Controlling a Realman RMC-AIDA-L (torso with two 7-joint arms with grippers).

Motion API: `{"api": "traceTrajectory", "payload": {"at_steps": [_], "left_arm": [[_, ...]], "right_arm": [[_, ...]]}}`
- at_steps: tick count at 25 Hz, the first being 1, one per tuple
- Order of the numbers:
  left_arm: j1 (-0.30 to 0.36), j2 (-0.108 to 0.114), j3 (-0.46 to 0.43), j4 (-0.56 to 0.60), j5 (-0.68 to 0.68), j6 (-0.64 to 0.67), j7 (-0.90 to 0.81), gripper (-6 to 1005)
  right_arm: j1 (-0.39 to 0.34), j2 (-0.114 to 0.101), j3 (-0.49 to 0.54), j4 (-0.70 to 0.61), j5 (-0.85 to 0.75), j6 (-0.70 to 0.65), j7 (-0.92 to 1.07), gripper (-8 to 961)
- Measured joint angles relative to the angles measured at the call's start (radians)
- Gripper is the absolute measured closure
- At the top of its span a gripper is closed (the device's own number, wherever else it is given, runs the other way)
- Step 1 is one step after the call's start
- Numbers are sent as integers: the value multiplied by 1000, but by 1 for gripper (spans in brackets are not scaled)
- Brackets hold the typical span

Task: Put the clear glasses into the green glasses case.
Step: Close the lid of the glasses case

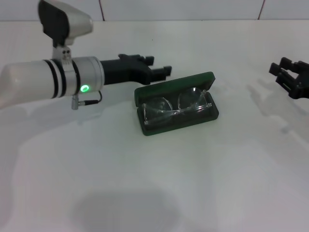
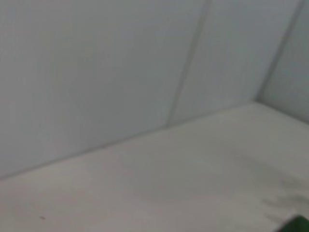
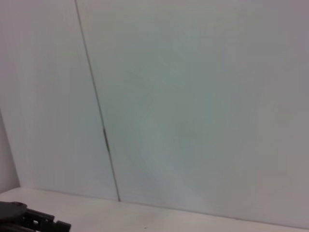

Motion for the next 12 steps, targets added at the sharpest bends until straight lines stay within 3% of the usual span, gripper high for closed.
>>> {"api": "traceTrajectory", "payload": {"at_steps": [7, 12], "left_arm": [[11, -2, 167, 5, -68, 15, -3, 332], [34, -4, 198, 6, -74, 27, 22, 331]], "right_arm": [[40, 0, -3, 53, -5, -4, -41, 642], [55, -1, -14, 61, -5, -7, -48, 642]]}}
